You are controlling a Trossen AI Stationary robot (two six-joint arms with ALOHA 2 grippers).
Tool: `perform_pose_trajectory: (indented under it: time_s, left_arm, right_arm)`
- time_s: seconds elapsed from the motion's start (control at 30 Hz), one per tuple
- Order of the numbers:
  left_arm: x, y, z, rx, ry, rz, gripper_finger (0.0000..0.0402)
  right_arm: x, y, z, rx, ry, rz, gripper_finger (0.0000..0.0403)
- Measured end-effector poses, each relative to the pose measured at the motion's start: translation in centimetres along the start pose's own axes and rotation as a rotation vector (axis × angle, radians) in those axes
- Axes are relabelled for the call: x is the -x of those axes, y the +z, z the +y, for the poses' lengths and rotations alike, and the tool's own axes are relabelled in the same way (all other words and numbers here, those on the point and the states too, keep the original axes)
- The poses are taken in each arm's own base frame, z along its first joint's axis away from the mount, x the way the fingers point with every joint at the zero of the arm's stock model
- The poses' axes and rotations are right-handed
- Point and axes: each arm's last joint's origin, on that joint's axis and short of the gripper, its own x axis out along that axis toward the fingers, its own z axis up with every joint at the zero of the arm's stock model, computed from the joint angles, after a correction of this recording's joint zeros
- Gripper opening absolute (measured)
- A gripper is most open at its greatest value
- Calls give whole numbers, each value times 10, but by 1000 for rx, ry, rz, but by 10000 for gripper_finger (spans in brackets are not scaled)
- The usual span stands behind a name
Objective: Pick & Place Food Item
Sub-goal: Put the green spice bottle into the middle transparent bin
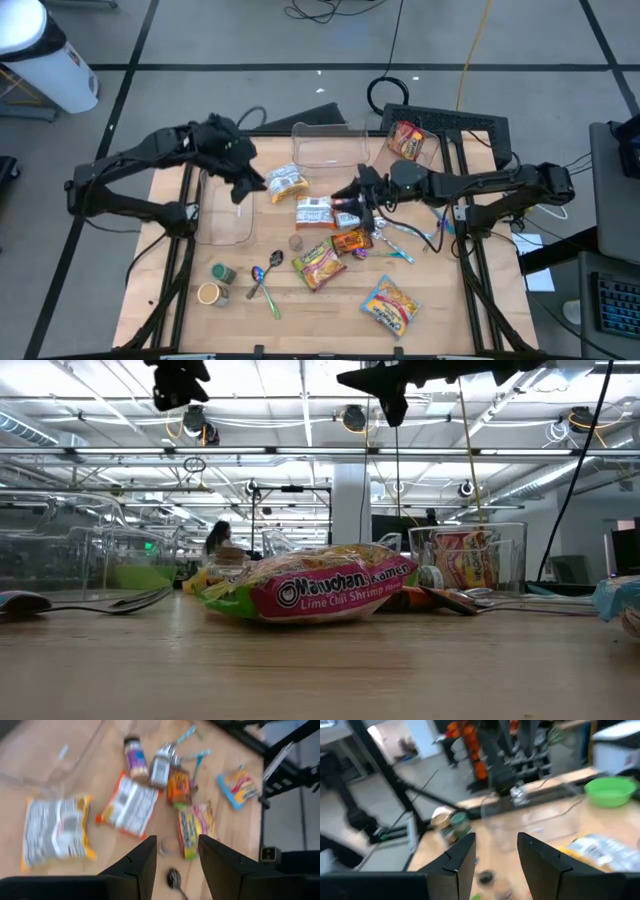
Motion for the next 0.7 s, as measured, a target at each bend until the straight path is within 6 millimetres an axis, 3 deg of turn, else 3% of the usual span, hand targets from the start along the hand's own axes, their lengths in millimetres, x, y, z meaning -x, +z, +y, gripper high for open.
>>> perform_pose_trajectory:
  time_s: [0.2, 0.5, 0.7]
  left_arm:
    - [-8, -23, -32, 168, 82, 97, 154]
    - [-9, -58, -85, 429, 113, 82, 154]
    - [-1, -94, -97, 557, 261, 210, 154]
  right_arm:
    - [-1, -10, 12, -9, 94, 101, 141]
    - [-2, -26, 33, 20, 155, 216, 141]
    - [-1, -32, 43, 24, 186, 245, 141]
